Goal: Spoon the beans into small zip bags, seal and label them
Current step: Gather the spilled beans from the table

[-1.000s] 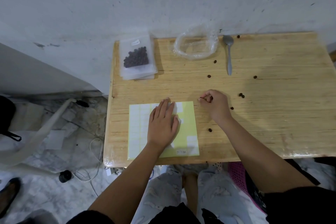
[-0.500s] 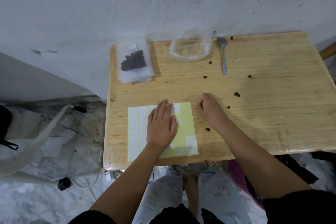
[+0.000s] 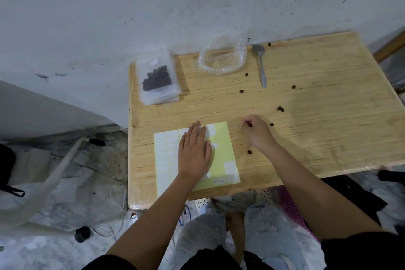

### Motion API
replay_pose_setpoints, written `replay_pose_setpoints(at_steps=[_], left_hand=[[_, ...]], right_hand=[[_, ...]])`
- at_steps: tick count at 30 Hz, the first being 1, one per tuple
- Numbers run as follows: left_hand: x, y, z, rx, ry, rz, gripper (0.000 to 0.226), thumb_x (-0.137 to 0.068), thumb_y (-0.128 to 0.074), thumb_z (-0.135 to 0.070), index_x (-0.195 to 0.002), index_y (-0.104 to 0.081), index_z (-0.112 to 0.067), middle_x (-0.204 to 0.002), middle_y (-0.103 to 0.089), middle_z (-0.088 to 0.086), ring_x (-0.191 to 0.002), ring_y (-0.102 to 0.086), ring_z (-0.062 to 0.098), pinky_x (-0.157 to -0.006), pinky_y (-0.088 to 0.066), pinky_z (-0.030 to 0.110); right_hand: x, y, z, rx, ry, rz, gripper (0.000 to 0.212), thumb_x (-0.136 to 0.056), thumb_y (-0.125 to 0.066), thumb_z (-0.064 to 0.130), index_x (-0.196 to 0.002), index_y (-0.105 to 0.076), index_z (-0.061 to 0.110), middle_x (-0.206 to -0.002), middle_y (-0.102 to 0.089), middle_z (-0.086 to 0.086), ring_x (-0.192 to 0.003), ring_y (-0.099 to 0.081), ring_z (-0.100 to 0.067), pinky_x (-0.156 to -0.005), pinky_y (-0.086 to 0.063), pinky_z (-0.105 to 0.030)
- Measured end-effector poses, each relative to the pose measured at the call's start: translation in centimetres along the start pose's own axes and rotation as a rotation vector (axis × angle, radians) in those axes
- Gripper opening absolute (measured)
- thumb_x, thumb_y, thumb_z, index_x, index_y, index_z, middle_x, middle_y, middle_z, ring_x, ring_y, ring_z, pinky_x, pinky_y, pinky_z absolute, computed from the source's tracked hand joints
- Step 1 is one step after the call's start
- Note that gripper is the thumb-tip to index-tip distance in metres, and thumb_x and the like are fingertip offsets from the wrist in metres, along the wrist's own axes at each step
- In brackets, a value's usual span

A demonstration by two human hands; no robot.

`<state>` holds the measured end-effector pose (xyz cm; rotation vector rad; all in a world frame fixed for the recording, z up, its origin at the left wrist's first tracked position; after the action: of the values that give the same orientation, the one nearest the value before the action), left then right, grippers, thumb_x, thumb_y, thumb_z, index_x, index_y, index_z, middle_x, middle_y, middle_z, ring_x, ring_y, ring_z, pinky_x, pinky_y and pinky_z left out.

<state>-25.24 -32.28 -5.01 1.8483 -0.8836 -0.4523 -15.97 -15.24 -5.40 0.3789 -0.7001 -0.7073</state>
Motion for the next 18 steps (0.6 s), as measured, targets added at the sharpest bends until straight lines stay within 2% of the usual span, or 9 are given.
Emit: replay_pose_setpoints(at_steps=[3, 5, 8, 13, 18], left_hand=[[-0.2, 0.0, -0.4, -0.007, 0.015, 0.004, 0.063, -0.090, -0.017, -0.040, -0.139, -0.040, -0.009, -0.153, -0.028, 0.009, -0.143, -0.022, 0.023, -0.115, -0.014, 0.037], [-0.5, -0.2, -0.7, -0.003, 0.023, 0.015, 0.061, -0.089, -0.018, -0.038, -0.137, -0.042, -0.008, -0.151, -0.031, 0.011, -0.141, -0.026, 0.026, -0.114, -0.020, 0.039], [-1.0, -0.6, -2.3, -0.003, -0.028, 0.035, 0.056, -0.090, -0.023, -0.033, -0.133, -0.047, -0.006, -0.147, -0.038, 0.011, -0.137, -0.033, 0.027, -0.110, -0.028, 0.040], [-1.7, -1.8, -5.0, -0.014, -0.105, 0.089, 0.044, -0.097, -0.040, -0.025, -0.138, -0.041, -0.010, -0.152, -0.028, 0.007, -0.142, -0.022, 0.023, -0.114, -0.020, 0.037], [-1.6, -2.2, -5.0, -0.049, -0.099, 0.103, 0.047, -0.098, -0.036, -0.028, -0.142, -0.035, -0.013, -0.155, -0.021, 0.006, -0.144, -0.016, 0.021, -0.114, -0.016, 0.035]], right_hand=[[1.1, 0.5, -1.9, -0.550, -0.178, 0.079, 0.021, -0.096, -0.044, 0.006, -0.079, -0.056, 0.011, -0.072, -0.048, 0.001, -0.064, -0.043, -0.010, -0.058, -0.036, -0.019], [2.2, 0.8, -2.7, -0.884, -0.263, 0.137, 0.020, -0.096, -0.042, 0.003, -0.081, -0.053, 0.009, -0.071, -0.046, 0.000, -0.061, -0.040, -0.008, -0.052, -0.037, -0.017], [3.7, 1.2, -3.7, -1.187, -0.325, 0.190, 0.019, -0.096, -0.040, 0.005, -0.081, -0.050, 0.011, -0.066, -0.048, 0.000, -0.056, -0.042, -0.007, -0.047, -0.038, -0.016], [5.6, 1.3, -4.5, -1.353, -0.340, 0.215, 0.023, -0.092, -0.033, 0.009, -0.073, -0.045, 0.012, -0.054, -0.044, 0.002, -0.045, -0.036, -0.008, -0.043, -0.032, -0.018], [5.8, 1.7, -6.3, -1.233, -0.310, 0.150, 0.024, -0.094, -0.035, 0.013, -0.071, -0.040, 0.014, -0.054, -0.039, 0.003, -0.044, -0.031, -0.008, -0.043, -0.029, -0.019]])
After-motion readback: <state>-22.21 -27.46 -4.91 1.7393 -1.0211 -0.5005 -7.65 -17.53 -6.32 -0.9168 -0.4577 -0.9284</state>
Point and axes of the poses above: each hand's wrist, its own x-axis away from the middle knuckle, its own y-axis out of the back of the hand, z = x × y, the point moved 10 cm from there along -x, towards the middle knuckle
